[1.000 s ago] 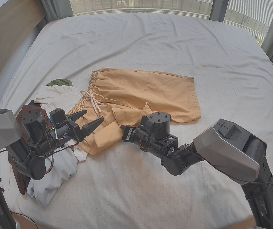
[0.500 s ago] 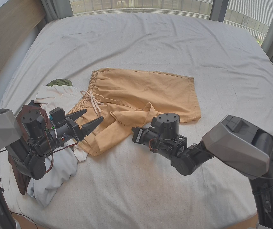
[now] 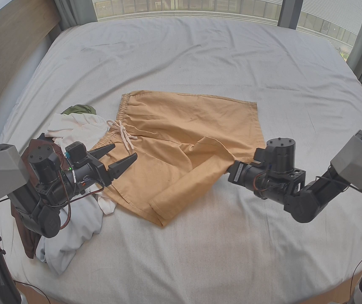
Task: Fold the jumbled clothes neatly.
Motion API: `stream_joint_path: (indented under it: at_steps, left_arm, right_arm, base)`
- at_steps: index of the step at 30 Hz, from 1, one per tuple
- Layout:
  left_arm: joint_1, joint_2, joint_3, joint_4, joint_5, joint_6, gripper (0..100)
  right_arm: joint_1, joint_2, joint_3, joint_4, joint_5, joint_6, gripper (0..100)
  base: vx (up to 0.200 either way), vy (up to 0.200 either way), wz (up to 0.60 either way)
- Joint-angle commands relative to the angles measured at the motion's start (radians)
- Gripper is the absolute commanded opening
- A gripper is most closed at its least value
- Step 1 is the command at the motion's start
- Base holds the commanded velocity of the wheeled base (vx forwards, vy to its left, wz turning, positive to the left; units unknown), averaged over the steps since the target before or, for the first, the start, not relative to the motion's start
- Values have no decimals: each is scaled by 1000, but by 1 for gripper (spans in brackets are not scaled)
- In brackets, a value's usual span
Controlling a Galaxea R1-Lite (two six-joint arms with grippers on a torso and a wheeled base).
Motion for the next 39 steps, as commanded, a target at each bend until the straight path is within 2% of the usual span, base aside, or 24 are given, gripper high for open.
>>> stream_joint_path:
  at_steps: [1, 9, 13, 30, 31, 39]
  left_arm:
    - [-1, 6, -1, 0, 0, 2, 100]
    - [-1, 6, -1, 0, 0, 2, 100]
    - [-1, 5, -1, 0, 0, 0, 100]
    - [-3, 5, 1, 0, 0, 0, 100]
    - [-3, 6, 1, 0, 0, 0, 100]
    - [-6, 8, 4, 0, 0, 2, 100]
  right_arm:
    - [-80, -70, 58, 3, 26, 0, 0]
    - [-174, -50, 65, 20, 91, -3, 0]
    - [-187, -50, 65, 61, 112, -3, 0]
    - [-236, -24, 50, 72, 141, -63, 0]
    - [-253, -13, 41, 69, 143, -132, 0]
    - [-272, -9, 16, 71, 143, -141, 0]
  base:
    - [0, 0, 0]
    - [0, 0, 0]
    - [0, 0, 0]
    - [0, 0, 0]
    - [0, 0, 0]
    - [0, 0, 0]
